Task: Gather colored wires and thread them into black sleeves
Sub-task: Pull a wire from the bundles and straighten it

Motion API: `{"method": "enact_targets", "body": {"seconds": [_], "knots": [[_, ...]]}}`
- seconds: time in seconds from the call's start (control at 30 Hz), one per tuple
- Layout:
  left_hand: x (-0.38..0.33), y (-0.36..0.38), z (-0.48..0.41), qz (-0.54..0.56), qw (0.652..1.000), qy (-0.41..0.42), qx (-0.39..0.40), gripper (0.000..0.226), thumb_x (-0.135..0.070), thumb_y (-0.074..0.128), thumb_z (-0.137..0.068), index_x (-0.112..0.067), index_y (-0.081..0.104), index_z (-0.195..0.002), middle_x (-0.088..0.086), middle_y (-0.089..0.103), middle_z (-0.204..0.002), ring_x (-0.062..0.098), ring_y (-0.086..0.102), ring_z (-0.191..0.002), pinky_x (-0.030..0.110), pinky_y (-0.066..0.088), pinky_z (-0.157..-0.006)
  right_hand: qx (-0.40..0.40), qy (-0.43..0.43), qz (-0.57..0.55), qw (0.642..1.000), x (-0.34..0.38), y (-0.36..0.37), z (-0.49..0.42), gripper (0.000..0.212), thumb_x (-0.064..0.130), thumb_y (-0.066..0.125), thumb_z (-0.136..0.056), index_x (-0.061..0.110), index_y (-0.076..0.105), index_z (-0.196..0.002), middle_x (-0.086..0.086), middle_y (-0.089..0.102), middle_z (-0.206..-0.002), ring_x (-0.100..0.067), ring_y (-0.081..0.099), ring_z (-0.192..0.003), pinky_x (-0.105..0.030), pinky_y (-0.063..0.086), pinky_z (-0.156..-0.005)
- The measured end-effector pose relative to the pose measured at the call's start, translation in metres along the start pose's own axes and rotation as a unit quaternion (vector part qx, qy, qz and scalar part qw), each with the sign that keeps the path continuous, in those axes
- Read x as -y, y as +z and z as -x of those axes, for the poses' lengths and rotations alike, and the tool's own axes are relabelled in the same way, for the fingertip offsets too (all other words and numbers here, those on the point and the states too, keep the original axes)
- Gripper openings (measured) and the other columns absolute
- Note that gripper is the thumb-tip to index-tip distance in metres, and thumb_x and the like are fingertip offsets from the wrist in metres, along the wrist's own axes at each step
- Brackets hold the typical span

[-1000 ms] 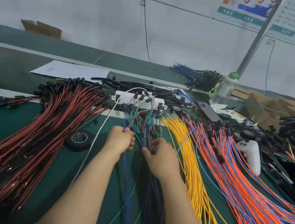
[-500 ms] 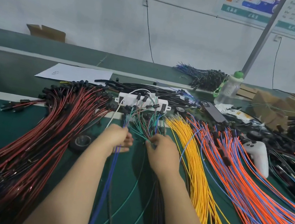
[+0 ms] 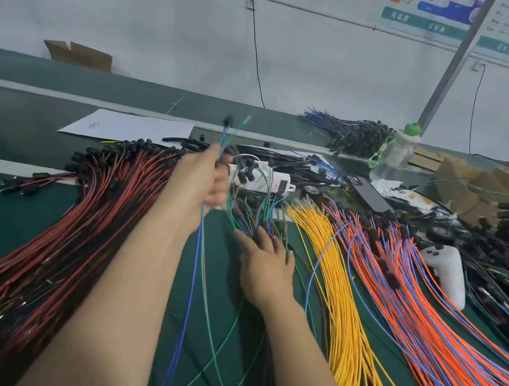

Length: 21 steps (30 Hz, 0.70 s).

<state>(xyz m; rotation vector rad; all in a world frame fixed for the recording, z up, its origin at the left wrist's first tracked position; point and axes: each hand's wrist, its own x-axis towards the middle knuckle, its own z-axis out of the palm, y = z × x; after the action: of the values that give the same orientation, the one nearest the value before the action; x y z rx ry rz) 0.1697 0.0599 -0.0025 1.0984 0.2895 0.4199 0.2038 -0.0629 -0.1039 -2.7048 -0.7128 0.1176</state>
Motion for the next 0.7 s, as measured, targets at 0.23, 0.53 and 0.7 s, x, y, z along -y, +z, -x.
{"method": "enact_targets", "body": {"seconds": [0.23,0.53,0.7], "knots": [[-0.033,-0.021,-0.001,-0.560,0.820,0.098,-0.057,0.024,-0.024,0.051,-0.094,-0.010,0.059,-0.076,0.009,0.044,-0.061,0.024,0.037,-0.054,0.028,0.030,-0.053,-0.179,0.131,-0.170,0.960,-0.014,-0.008,-0.014,0.068,-0.009,0.041,-0.080,0.022,0.047,-0.140,-0.009,0.059,-0.132,-0.030,0.056,-0.117,-0.034,0.044,-0.093],[-0.036,-0.064,-0.022,-0.514,0.834,0.075,-0.188,0.039,-0.029,0.031,-0.101,0.003,0.052,-0.109,0.019,0.068,-0.097,0.027,0.069,-0.084,0.040,0.055,-0.082,-0.267,0.234,-0.394,0.848,-0.032,-0.027,-0.021,0.046,-0.006,0.036,-0.094,0.008,0.053,-0.134,-0.008,0.065,-0.116,-0.017,0.058,-0.074,-0.024,0.046,-0.056],[-0.055,-0.025,0.006,-0.125,0.984,0.089,-0.095,0.025,-0.023,0.032,-0.103,-0.014,0.044,-0.083,-0.002,0.045,-0.054,0.002,0.030,-0.028,0.012,0.022,-0.030,-0.286,0.176,-0.247,0.909,-0.032,-0.026,-0.012,0.034,0.010,0.042,-0.097,0.021,0.063,-0.122,-0.007,0.066,-0.091,-0.027,0.058,-0.075,-0.036,0.047,-0.065]]}}
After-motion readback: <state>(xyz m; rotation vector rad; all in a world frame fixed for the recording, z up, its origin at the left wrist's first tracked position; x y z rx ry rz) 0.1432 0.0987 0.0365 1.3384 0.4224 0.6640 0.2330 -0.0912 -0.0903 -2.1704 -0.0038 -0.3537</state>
